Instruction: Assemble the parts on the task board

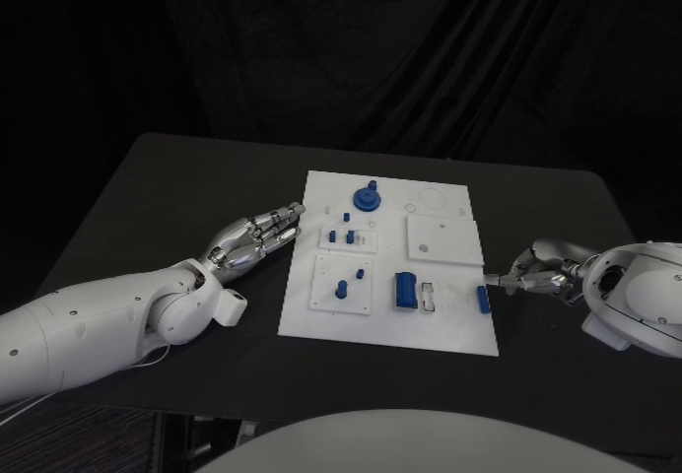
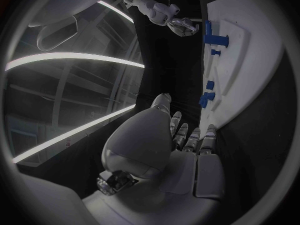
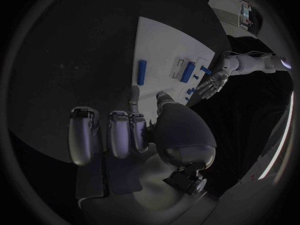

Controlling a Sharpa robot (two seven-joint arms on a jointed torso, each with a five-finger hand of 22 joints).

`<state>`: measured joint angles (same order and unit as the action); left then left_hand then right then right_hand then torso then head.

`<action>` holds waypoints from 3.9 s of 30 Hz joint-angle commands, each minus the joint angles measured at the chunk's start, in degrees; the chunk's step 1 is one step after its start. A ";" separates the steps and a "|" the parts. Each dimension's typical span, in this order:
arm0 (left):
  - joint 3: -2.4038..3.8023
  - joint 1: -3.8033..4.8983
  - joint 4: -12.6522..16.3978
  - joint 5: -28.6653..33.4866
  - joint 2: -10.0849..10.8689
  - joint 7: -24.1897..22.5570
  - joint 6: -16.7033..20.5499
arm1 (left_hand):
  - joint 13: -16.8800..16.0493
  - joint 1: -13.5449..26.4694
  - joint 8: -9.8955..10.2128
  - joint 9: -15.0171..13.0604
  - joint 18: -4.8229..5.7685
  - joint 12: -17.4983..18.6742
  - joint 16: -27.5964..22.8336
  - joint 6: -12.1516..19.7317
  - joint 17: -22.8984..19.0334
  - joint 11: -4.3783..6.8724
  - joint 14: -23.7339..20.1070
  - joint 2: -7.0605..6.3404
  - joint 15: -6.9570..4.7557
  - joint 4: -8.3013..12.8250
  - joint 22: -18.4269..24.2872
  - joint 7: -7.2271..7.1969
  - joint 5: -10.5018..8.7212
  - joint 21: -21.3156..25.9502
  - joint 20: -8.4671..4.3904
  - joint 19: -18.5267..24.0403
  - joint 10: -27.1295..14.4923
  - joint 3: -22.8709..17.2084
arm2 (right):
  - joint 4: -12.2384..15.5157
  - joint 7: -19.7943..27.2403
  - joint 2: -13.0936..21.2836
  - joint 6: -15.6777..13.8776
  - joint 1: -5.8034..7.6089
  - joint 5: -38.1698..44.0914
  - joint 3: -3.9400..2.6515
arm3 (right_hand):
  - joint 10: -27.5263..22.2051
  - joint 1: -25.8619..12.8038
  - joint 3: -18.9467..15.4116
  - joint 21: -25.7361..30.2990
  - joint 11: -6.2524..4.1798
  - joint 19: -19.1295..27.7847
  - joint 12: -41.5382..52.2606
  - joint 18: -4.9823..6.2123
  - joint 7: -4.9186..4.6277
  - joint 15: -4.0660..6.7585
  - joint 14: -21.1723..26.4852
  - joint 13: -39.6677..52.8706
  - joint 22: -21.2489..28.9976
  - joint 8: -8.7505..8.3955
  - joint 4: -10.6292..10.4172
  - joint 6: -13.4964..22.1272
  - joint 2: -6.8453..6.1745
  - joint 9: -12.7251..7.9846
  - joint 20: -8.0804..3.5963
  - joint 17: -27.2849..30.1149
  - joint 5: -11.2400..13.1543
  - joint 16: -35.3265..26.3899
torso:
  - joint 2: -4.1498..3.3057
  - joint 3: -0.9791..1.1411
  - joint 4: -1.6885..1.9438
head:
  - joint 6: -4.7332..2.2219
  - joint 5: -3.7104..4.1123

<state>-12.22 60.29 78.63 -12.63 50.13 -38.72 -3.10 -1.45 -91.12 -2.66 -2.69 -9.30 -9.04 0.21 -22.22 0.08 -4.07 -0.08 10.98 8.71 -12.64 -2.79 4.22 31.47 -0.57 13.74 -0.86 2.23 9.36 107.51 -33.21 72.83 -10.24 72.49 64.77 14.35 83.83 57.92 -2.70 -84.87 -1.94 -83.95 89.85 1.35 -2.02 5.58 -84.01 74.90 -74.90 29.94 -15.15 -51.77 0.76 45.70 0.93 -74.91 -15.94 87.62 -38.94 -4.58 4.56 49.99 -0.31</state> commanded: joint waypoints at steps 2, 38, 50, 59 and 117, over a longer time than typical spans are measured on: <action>0.03 -0.11 0.02 -0.09 -0.13 -0.78 -0.21 | -0.06 0.00 -0.27 -0.09 0.16 -0.24 -0.21 -0.33 -0.08 -0.20 0.08 0.41 0.31 0.01 -0.07 0.24 0.35 -0.12 0.27 0.02 -0.11 -0.30 | -0.20 -2.78 -0.47 1.59 -0.54 3.62 -0.03 | 6.17 0.93 -0.11 -0.27 -0.05 -3.71 0.15 0.02 0.12 -0.17 -4.99 15.10 -13.29 -0.25 0.30 -0.43 0.23 -0.09 0.09 -9.94 -0.25 0.17 | -0.10 0.04 0.02 | 0.01 0.25; 0.03 -0.36 -0.32 -0.09 -0.42 -0.61 -0.76 | -0.04 -0.06 -0.23 -0.06 0.19 -0.18 -0.21 -0.17 -0.08 -0.26 0.08 0.45 0.34 0.11 -0.03 0.24 0.49 -0.12 0.28 0.02 -0.14 -0.43 | -2.56 -2.85 -5.45 4.64 -3.36 9.47 -0.05 | 6.17 5.45 -0.76 0.09 -0.13 -3.54 0.15 0.10 0.16 -0.08 -4.86 15.10 -13.17 -0.85 2.10 -0.68 1.09 -0.69 -0.02 -9.32 -0.28 -0.10 | -0.09 0.18 -0.36 | 0.01 1.15; 0.03 -0.46 -0.40 -0.09 -0.54 -0.35 -1.05 | -0.04 -0.07 -0.21 -0.05 0.24 -0.16 -0.21 -0.09 -0.08 -0.35 0.08 0.49 0.46 0.19 -0.03 0.26 0.51 -0.12 0.32 0.01 -0.15 -0.53 | -2.72 -1.80 -6.64 4.44 -3.49 9.63 -0.05 | 6.17 6.79 -0.72 0.10 -0.08 -3.54 0.15 0.10 0.09 -0.13 -4.84 15.10 -13.17 -1.20 2.71 -0.52 1.67 -0.96 0.02 -9.27 -0.32 -0.13 | -0.10 0.18 -0.41 | 0.01 1.04; 0.03 -0.52 -0.48 -0.09 -0.65 -0.15 -1.21 | -0.04 -0.02 -0.18 -0.03 0.32 -0.18 -0.18 0.01 -0.06 -0.45 0.13 0.52 0.62 0.22 -0.01 0.30 0.45 -0.12 0.39 0.00 -0.15 -0.61 | -3.36 -1.23 -7.57 4.84 -3.73 9.64 -0.06 | 6.17 8.01 -1.00 0.28 0.47 -3.46 0.15 0.13 -0.66 -0.54 -4.77 15.10 -13.11 -4.14 2.87 0.58 3.23 -3.43 0.33 -8.89 -0.31 -0.30 | -0.07 0.15 -0.41 | 0.01 0.88; 0.03 -1.19 -0.61 -0.09 -0.62 0.29 -1.49 | -0.16 0.20 -0.11 0.00 0.63 -0.92 0.04 0.28 0.10 -1.23 0.47 0.91 0.99 0.31 -0.06 0.13 0.28 -0.15 0.51 -0.07 0.15 -1.16 | 0.08 7.36 -7.02 -3.30 -2.18 -10.25 -0.16 | 6.17 9.46 20.27 0.87 1.39 -3.31 0.15 0.27 -1.60 -1.40 -4.85 15.10 -12.97 -10.43 12.19 -1.79 2.93 -13.74 1.25 -9.23 -0.54 -0.08 | -0.10 0.14 -0.40 | 0.01 -0.11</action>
<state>-12.03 59.45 77.99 -12.58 49.55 -38.91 -4.04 -1.57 -90.90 -2.66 -2.67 -9.31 -9.76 0.21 -22.22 0.14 -5.04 0.54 11.20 9.32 -12.40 -2.79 4.21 31.66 -0.59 14.02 -0.98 2.36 8.49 107.30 -26.71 65.74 -11.65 70.17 57.96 14.18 84.02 67.28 16.22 -83.87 -0.50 -83.94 89.92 1.36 -3.76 4.17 -84.15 74.92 -74.90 19.19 -3.87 -53.11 4.15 31.90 2.16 -74.91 -16.31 87.17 -39.05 -4.43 4.14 49.99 -0.40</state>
